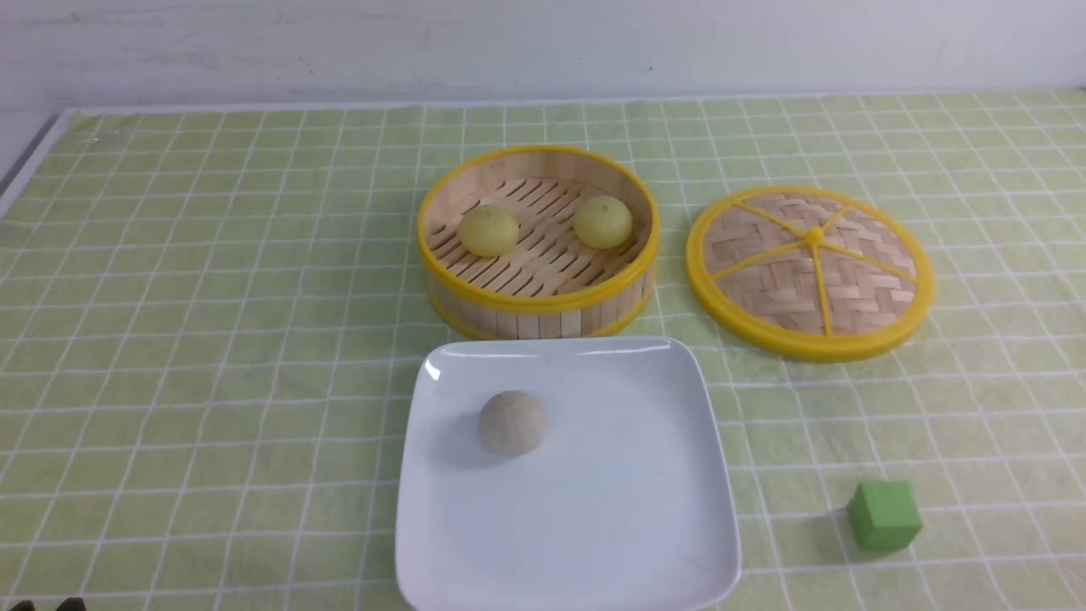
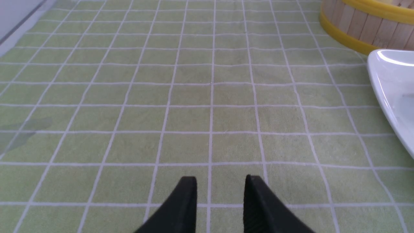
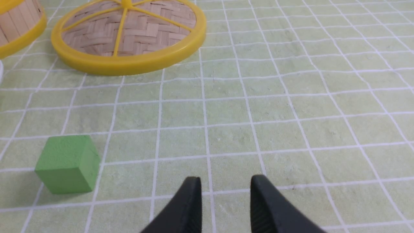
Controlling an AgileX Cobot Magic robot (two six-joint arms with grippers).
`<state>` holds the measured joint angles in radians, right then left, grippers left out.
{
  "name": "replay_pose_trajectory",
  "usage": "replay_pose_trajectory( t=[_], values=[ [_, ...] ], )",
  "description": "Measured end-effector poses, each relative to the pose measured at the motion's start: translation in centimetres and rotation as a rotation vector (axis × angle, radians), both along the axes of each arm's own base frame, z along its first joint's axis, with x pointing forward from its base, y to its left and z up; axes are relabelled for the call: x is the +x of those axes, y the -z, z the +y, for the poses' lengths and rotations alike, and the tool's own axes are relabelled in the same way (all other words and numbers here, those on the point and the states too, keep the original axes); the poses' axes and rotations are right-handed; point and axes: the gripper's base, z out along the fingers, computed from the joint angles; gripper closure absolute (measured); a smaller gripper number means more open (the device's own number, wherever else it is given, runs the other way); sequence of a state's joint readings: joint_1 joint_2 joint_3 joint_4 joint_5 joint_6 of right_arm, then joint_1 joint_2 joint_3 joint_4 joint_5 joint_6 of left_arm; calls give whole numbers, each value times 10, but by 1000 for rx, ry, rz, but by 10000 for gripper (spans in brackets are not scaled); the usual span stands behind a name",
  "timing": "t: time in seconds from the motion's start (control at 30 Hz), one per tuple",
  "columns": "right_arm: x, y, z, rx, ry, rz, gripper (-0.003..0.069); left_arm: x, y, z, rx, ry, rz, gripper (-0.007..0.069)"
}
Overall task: Put the steamed buns into the plate on the green tablecloth.
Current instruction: 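Reach toward a bun in the bamboo steamer with the right gripper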
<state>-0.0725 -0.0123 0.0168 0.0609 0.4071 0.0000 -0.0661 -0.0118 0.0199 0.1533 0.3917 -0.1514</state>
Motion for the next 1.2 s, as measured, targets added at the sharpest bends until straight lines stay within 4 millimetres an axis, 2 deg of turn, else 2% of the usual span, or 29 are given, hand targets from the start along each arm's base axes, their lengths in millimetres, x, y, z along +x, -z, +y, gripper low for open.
replay_pose_trajectory(
  t=[0.07,0.13,0.2,0.27,0.3,0.33,0.37,0.43,0.53,0.7,0.73,0.83,0.87,0.9,0.93,0.97,1.0,1.07,1.13,1.2],
  values=[
    [0,0,0,0,0,0,420,0,0,0,-4,0,0,384],
    [0,0,1,18,-1,-4,420,0,0,-2,-88,-7,1,384],
    [0,-1,6,240,14,-14,420,0,-1,-8,-401,-31,9,384],
    [1,-1,9,381,27,-16,420,0,-1,-12,-601,-49,23,384],
    [1,-1,12,555,37,-17,420,0,-2,-16,-811,-67,43,384],
    [1,-2,14,615,39,-17,420,0,-2,-17,-882,-76,50,384],
    [1,-3,17,771,47,-14,420,-1,-4,-21,-1083,-97,75,384],
    [1,-5,20,890,47,-13,420,-1,-6,-23,-1255,-112,94,384],
    [1,-7,21,963,49,-26,420,0,-8,-24,-1345,-119,94,384],
    [2,-11,20,1006,57,-66,421,1,-14,-20,-1374,-118,17,388],
    [2,-16,19,1001,48,-85,433,2,-17,-18,-1297,-98,-36,401],
    [-2,-51,17,884,-13,-219,504,-2,-44,-17,-1076,-11,-144,461],
    [-3,-54,17,870,-18,-231,519,-2,-47,-17,-1056,-4,-153,466],
    [-8,-83,16,724,-56,-324,587,-6,-70,-18,-913,52,-198,529],
    [-7,-83,16,714,-56,-320,595,-7,-76,-18,-901,60,-206,545],
    [-8,-108,15,580,-75,-347,658,-5,-89,-21,-809,82,-151,595],
    [-6,-110,15,560,-74,-334,661,-4,-88,-21,-798,80,-130,595],
    [6,-128,17,435,-92,-203,667,10,-93,-28,-705,78,95,623],
    [24,-127,18,385,-88,72,660,27,-85,-32,-632,51,366,622],
    [39,-123,17,381,-59,310,657,40,-75,-34,-583,25,560,622]
  ],
)
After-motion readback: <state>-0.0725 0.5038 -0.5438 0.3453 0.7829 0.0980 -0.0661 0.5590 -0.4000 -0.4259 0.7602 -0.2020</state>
